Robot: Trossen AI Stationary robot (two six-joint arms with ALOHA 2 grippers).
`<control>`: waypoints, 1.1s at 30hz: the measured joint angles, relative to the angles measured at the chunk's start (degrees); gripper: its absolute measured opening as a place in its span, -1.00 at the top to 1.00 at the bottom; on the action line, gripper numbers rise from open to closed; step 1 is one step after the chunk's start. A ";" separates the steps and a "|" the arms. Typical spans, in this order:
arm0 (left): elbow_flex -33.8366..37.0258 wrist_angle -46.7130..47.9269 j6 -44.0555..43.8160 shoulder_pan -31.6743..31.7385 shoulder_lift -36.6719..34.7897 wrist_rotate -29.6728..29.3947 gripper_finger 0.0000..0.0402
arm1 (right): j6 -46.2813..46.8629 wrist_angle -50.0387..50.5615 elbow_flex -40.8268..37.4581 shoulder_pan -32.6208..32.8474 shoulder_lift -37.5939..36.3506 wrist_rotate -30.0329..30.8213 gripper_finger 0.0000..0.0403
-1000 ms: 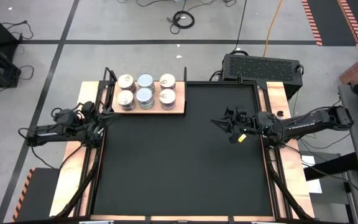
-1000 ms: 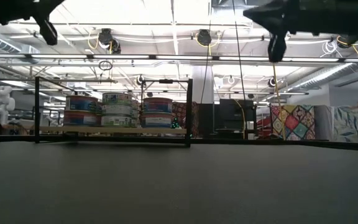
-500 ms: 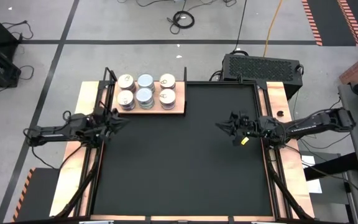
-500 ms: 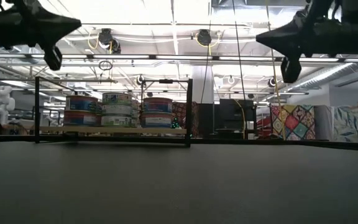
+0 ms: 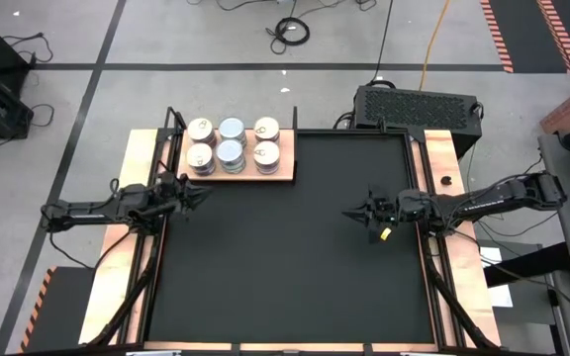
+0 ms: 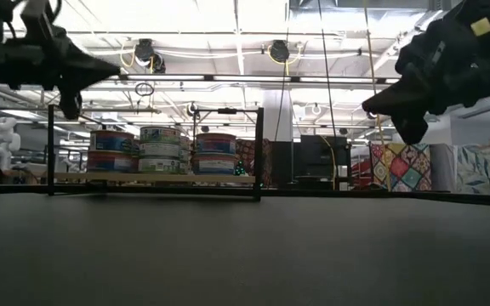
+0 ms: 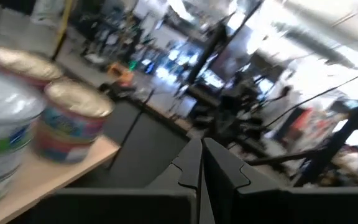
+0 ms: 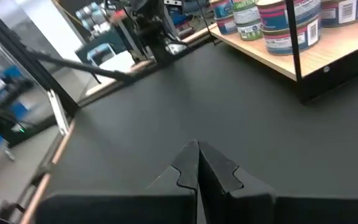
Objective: Stack canned seafood by type on shelf
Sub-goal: Return to Home Position
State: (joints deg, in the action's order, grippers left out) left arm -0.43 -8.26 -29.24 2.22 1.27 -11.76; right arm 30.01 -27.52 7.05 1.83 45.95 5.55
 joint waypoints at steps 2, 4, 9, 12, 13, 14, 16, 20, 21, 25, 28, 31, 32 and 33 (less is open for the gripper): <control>0.00 2.73 -0.33 0.00 0.37 -1.61 0.92 | -1.96 0.75 0.00 0.00 0.00 0.02 1.00; 0.02 3.44 -0.42 0.00 0.89 -3.64 0.92 | -4.06 0.76 0.00 0.00 0.00 0.03 1.00; 0.02 3.58 -0.33 0.04 1.46 -9.96 0.92 | -9.74 1.38 0.00 0.00 0.00 0.07 1.00; 0.04 3.44 0.02 0.00 1.45 -9.85 0.92 | -11.29 1.24 0.00 0.00 0.00 0.09 1.00; 0.04 3.46 0.02 0.00 1.45 -9.83 0.92 | -11.17 1.22 0.00 0.00 0.00 0.10 1.00; 0.04 3.46 0.04 0.00 1.45 -9.81 0.92 | -10.81 1.24 0.00 0.00 0.00 0.10 1.00; 0.07 4.13 0.19 0.00 1.43 -9.78 0.92 | -10.75 1.26 0.00 0.00 0.00 0.13 1.00; 0.07 4.20 6.32 0.00 1.75 -9.70 0.92 | -10.72 1.37 0.00 0.00 0.02 0.17 1.00; 0.07 4.20 7.79 0.00 1.72 -9.70 0.92 | -10.70 1.38 0.00 -0.01 0.02 0.17 1.00; 0.09 4.23 12.54 0.00 1.76 -9.65 0.92 | -10.61 1.37 0.00 0.00 0.02 0.20 1.00; 0.09 4.27 15.19 0.00 1.76 -9.59 0.92 | -10.61 1.37 0.00 0.00 0.02 0.21 1.00; 0.09 4.29 16.50 0.00 1.76 -9.54 0.92 | -10.61 1.37 0.00 0.00 0.02 0.21 1.00; 0.11 4.29 16.31 0.00 1.76 -9.54 0.92 | -10.59 1.37 0.00 0.00 0.02 0.21 1.00; 0.11 4.29 16.26 0.00 1.76 -9.54 0.92 | -10.59 1.37 0.00 0.00 0.02 0.21 1.00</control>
